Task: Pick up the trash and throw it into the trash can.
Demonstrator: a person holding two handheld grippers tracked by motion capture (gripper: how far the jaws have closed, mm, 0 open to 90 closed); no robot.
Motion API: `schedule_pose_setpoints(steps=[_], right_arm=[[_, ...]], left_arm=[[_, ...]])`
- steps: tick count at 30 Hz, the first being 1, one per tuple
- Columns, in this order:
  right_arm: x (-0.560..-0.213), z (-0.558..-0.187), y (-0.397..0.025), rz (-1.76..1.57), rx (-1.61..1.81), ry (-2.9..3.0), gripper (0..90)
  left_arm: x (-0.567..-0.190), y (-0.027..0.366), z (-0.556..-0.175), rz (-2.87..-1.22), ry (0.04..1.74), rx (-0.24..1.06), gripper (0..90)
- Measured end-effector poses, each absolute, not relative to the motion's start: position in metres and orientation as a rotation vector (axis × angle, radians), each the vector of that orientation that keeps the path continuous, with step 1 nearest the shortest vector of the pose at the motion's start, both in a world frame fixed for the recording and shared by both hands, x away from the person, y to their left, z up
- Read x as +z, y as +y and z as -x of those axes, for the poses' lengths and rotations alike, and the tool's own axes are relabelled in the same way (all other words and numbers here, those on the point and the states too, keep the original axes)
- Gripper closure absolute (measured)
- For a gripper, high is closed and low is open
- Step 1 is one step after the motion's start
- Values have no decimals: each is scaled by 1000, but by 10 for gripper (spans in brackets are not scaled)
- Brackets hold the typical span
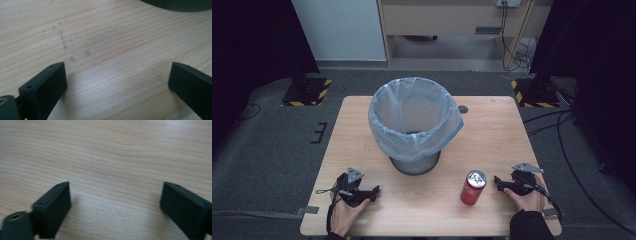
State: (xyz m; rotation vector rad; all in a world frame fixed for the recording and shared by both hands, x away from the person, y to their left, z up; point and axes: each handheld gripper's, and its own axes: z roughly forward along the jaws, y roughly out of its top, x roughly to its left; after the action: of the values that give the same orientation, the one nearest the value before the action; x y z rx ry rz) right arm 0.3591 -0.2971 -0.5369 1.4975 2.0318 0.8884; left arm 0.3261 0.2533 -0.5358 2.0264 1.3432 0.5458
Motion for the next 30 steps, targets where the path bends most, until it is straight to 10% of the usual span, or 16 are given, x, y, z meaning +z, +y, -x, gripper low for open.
schedule_pose_setpoints(steps=[30], right_arm=[[-455,-333,-289,-1294,1285,1817,154]], left_arm=[[-536,261,-325,-2015,1373,562,12]])
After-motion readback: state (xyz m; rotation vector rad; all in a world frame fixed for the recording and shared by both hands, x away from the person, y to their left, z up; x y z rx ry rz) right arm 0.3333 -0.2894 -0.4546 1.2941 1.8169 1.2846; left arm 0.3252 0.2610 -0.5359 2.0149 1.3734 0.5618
